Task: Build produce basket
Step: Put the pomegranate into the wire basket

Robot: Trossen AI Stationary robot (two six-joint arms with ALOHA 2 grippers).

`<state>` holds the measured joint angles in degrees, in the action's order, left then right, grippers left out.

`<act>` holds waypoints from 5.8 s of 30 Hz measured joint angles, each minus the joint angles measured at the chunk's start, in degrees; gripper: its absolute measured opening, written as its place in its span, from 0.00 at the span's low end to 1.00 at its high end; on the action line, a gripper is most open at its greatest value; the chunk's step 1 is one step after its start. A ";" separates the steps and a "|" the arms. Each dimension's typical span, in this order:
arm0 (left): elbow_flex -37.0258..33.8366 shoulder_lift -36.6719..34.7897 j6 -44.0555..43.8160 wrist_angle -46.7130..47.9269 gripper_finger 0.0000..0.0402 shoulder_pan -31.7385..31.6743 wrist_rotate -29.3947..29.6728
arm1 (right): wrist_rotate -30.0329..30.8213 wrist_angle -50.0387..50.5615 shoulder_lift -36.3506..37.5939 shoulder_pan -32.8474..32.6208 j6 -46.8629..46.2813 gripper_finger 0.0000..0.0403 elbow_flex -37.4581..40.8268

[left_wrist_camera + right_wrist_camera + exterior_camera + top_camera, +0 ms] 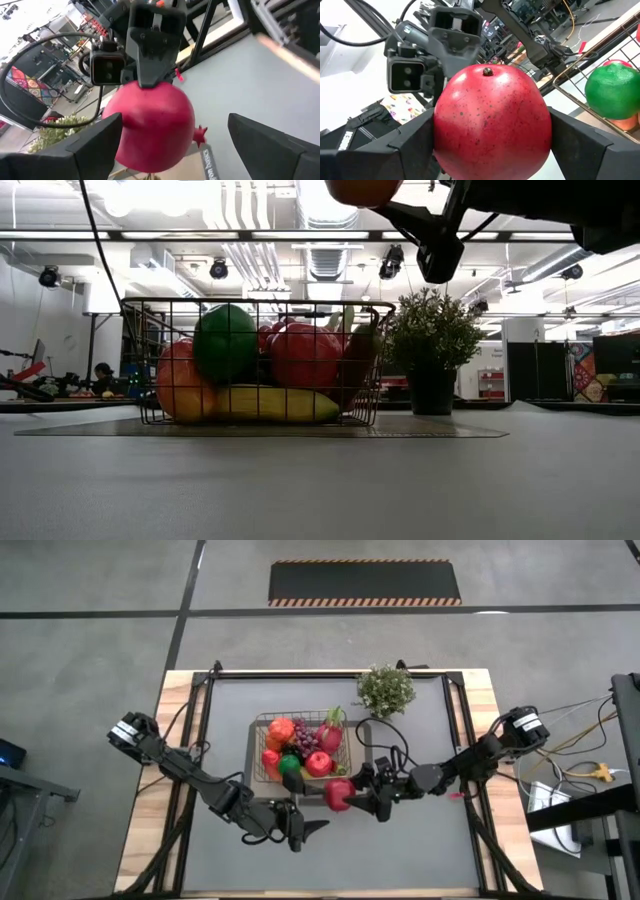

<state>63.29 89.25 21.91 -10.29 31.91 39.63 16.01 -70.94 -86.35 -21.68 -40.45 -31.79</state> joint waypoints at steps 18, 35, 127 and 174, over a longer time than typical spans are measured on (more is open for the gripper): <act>-4.86 0.00 5.51 -9.20 0.85 -3.74 -1.51 | -0.07 -0.02 0.02 0.58 -1.01 0.78 0.00; -5.08 1.86 5.58 -12.91 0.75 -4.69 -3.01 | 0.64 0.13 0.11 0.60 -1.14 0.83 0.13; -5.56 -3.98 -24.44 -2.50 0.73 4.87 -1.39 | 10.84 102.18 -16.59 -27.39 -2.34 0.94 -43.37; -5.58 10.41 -32.35 -2.77 0.73 5.65 -9.43 | 15.93 95.36 -20.30 -18.46 -4.19 0.70 -42.82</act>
<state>57.71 99.67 -10.43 -13.06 37.56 30.20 31.94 24.43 -106.65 -40.14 -44.64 -74.61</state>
